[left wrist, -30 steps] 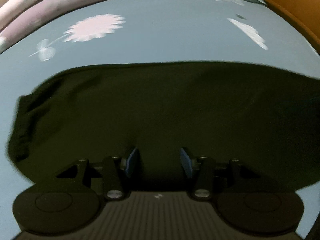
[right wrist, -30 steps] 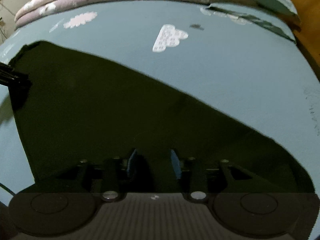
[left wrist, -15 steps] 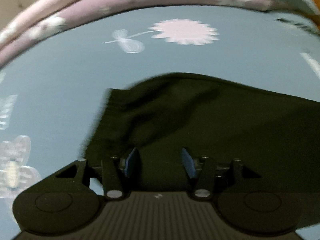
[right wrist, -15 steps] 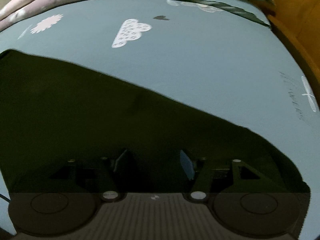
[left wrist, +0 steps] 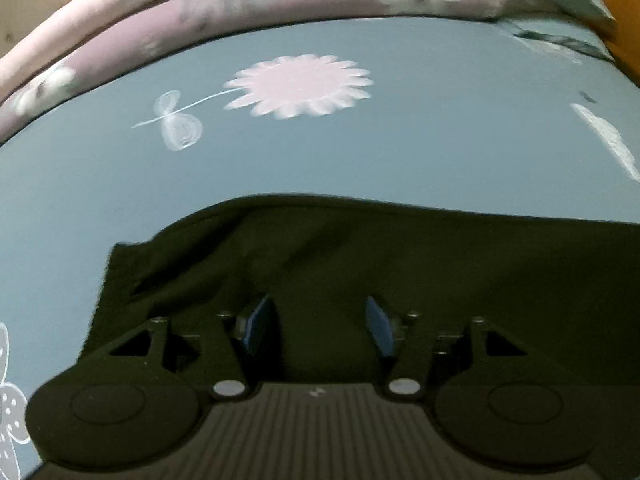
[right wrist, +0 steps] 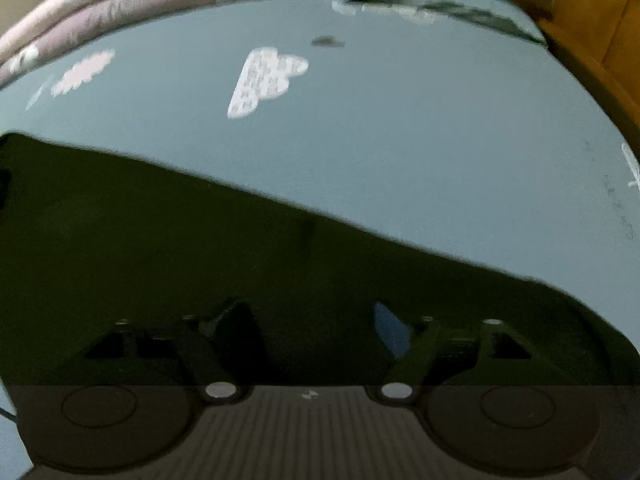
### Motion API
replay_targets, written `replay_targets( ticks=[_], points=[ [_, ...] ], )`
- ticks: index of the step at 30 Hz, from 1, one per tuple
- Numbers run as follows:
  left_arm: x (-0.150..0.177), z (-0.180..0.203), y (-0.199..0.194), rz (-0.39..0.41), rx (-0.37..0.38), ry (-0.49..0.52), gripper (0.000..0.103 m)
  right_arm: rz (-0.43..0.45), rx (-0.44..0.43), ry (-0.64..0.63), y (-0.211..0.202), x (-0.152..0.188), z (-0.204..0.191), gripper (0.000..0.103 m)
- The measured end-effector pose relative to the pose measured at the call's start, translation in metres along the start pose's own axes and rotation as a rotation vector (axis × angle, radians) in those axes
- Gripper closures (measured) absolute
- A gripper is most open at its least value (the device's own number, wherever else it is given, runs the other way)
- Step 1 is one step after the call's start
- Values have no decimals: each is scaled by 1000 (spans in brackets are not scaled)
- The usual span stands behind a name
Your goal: Fold clothes
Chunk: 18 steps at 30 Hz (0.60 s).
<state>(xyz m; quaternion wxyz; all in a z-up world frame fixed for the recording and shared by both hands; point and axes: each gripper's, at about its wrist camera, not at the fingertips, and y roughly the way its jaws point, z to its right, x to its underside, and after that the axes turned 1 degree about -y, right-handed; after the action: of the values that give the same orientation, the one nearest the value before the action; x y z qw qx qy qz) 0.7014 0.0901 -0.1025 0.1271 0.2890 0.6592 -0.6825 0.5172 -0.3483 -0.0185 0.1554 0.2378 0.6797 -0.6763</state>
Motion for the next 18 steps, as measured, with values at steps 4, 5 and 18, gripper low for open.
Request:
replay_targets(
  ticks=[4, 5, 18],
  points=[
    [-5, -15, 5, 14, -95, 2, 28, 12, 8, 14, 16, -9, 2, 9],
    [-8, -16, 6, 12, -109, -2, 29, 8, 9, 15, 18, -13, 2, 9],
    [23, 98, -64, 62, 164, 252, 33, -55, -42, -39, -65, 37, -28, 9]
  ],
)
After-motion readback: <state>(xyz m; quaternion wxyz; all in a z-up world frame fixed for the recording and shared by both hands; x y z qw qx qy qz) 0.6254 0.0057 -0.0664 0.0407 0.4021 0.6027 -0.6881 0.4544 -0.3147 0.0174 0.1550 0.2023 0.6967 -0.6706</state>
